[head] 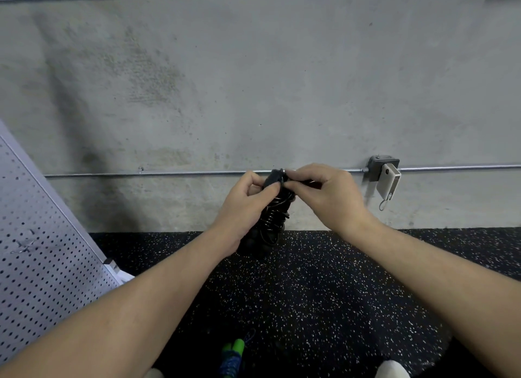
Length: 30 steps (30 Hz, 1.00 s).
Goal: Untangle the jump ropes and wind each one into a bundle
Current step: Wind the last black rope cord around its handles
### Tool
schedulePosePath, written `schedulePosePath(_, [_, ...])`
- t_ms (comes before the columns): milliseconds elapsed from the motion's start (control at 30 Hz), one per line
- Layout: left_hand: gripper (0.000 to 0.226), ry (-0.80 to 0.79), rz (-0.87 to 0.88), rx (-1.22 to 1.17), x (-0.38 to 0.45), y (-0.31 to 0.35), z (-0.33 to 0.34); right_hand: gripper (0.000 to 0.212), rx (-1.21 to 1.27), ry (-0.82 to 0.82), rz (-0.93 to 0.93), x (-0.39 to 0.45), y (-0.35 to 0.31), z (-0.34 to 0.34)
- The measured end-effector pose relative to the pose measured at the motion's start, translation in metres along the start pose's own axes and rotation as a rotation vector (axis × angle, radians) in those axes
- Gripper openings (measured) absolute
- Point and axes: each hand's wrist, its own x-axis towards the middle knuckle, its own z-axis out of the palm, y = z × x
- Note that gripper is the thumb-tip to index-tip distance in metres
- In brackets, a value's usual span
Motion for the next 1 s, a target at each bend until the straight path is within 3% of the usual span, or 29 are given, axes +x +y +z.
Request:
schedulePosePath(100, [0.013, -0.027, -0.006, 0.016, -0.001, -0.001, -0.003, 0.025, 0.190, -0.037, 0.127, -0.002, -0.006, 0.003])
schedulePosePath(400, [0.016, -0.165, 0.011, 0.085, 0.000, 0.009, -0.013, 0.023, 0.407, -0.034, 0.213, -0.005, -0.015, 0.001])
schedulePosePath(567, [0.014, -0.198, 0.014, 0.179, 0.002, 0.009, -0.016, 0.029, 0.331, -0.154, 0.247, -0.001, -0.011, -0.006])
schedulePosePath(700, [0.014, -0.183, 0.083, 0.278, 0.003, 0.007, -0.017, 0.024, 0.378, -0.159, 0.257, -0.002, -0.010, -0.003])
schedulePosePath(867, [0.047, -0.158, 0.166, 0.428, 0.000, 0.005, -0.017, 0.016, 0.393, -0.139, 0.263, 0.000, -0.011, -0.003])
schedulePosePath(1000, [0.040, -0.114, 0.227, 0.494, 0.001, -0.002, -0.015, 0.015, 0.375, -0.154, 0.238, -0.001, -0.010, 0.001])
